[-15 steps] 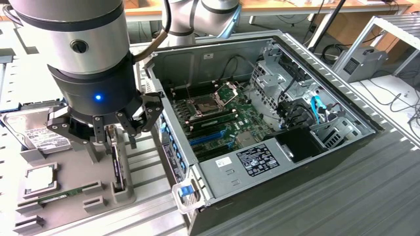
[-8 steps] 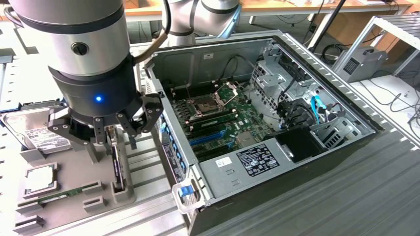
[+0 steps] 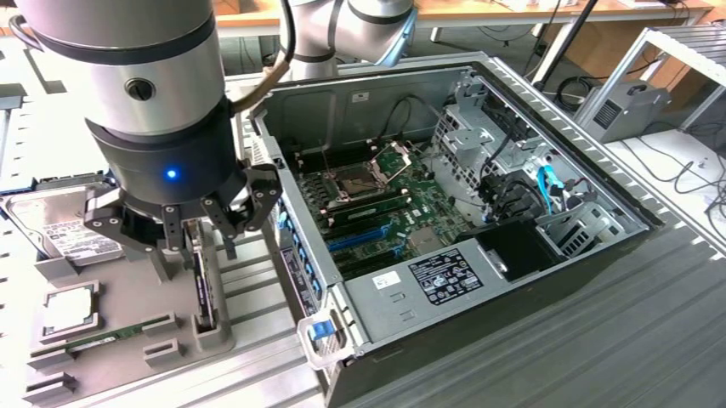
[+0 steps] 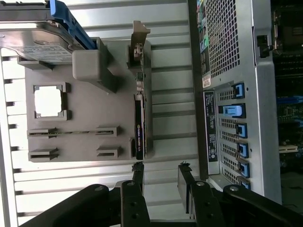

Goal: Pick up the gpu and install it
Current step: 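Pick up the gpu and move the gpu toward the slot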

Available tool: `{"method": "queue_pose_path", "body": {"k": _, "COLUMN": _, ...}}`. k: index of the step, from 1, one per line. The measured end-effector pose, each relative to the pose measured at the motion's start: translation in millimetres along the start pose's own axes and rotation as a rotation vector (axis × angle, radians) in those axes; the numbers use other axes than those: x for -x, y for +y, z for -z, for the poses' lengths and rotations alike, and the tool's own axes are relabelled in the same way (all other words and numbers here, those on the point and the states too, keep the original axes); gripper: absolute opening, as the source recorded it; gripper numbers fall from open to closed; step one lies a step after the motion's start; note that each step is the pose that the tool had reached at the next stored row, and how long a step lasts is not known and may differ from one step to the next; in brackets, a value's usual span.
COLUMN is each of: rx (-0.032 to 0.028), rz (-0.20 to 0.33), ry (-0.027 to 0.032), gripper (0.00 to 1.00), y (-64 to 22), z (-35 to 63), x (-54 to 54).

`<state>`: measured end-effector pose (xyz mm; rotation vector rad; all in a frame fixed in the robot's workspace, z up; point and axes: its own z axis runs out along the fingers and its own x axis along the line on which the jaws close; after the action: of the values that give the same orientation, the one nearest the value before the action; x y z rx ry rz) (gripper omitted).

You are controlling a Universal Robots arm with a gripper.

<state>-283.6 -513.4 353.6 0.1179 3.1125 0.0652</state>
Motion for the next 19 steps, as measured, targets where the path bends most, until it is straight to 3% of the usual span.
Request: {"method": "queue_pose_path", "body": {"k": 19, "rx": 0.0000, "rz": 0.000, "ry": 0.0000, "gripper": 0.42, "y": -0.3, "z": -7.1, "x": -0.2}}
